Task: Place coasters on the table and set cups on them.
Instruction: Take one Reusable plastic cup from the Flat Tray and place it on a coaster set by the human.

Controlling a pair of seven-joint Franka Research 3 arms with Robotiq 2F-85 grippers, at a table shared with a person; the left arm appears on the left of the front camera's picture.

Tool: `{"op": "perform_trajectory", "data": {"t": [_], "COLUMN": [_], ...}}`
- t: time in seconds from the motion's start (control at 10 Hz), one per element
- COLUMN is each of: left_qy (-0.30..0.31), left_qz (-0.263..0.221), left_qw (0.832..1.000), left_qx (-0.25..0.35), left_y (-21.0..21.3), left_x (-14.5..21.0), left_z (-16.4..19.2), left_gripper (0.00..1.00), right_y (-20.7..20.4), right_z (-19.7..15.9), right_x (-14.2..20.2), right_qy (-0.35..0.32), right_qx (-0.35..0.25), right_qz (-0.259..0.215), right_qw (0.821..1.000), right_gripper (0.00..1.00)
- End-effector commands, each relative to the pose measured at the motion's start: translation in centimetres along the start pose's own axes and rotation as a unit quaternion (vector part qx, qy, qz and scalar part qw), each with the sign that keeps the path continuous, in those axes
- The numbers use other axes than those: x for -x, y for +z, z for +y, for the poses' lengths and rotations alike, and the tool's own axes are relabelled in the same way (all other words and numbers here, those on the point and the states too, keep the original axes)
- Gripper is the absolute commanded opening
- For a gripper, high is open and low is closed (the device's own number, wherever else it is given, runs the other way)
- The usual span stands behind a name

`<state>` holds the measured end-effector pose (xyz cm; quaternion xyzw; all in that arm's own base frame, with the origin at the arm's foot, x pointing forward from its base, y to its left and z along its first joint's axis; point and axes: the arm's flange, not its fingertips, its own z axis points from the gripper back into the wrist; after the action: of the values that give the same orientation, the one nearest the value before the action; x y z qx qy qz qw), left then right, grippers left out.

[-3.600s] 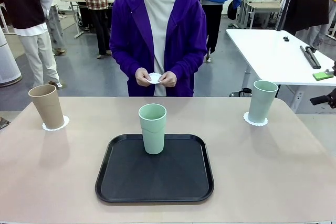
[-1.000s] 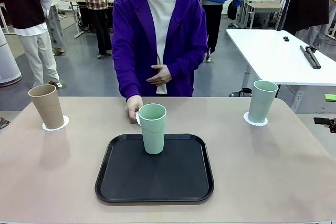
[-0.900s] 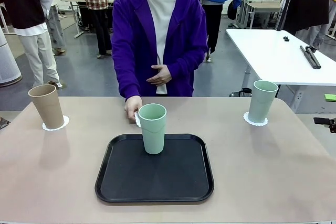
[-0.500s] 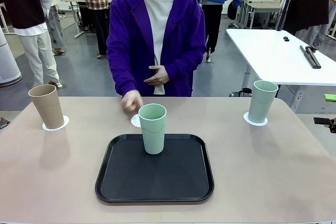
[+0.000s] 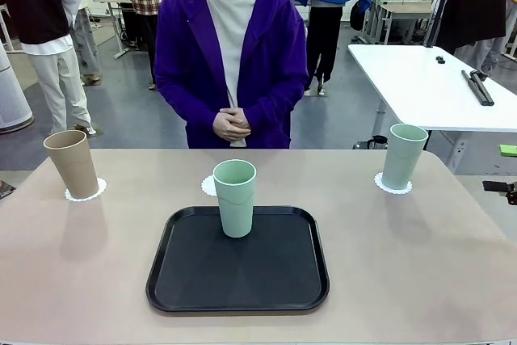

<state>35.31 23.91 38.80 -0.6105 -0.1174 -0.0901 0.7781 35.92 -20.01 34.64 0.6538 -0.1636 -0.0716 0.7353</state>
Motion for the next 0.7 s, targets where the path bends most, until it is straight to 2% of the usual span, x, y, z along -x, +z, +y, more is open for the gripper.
{"op": "perform_trajectory", "data": {"t": [0.0, 0.6], "left_qy": [-0.002, -0.002], "left_qz": [-0.003, -0.003], "left_qw": [1.0, 1.0], "left_qx": [0.002, 0.002], "left_y": [0.11, 0.11], "left_x": [0.11, 0.11], "left_z": [-0.24, -0.24], "left_gripper": [1.0, 1.0], "right_y": [-0.01, -0.01], "right_z": [-0.1, -0.1], "right_x": [0.05, 0.05], "right_qy": [-0.002, -0.002], "right_qx": [-0.001, -0.001], "right_qz": [-0.001, -0.001], "right_qw": [1.0, 1.0], "right_gripper": [1.0, 1.0]}}
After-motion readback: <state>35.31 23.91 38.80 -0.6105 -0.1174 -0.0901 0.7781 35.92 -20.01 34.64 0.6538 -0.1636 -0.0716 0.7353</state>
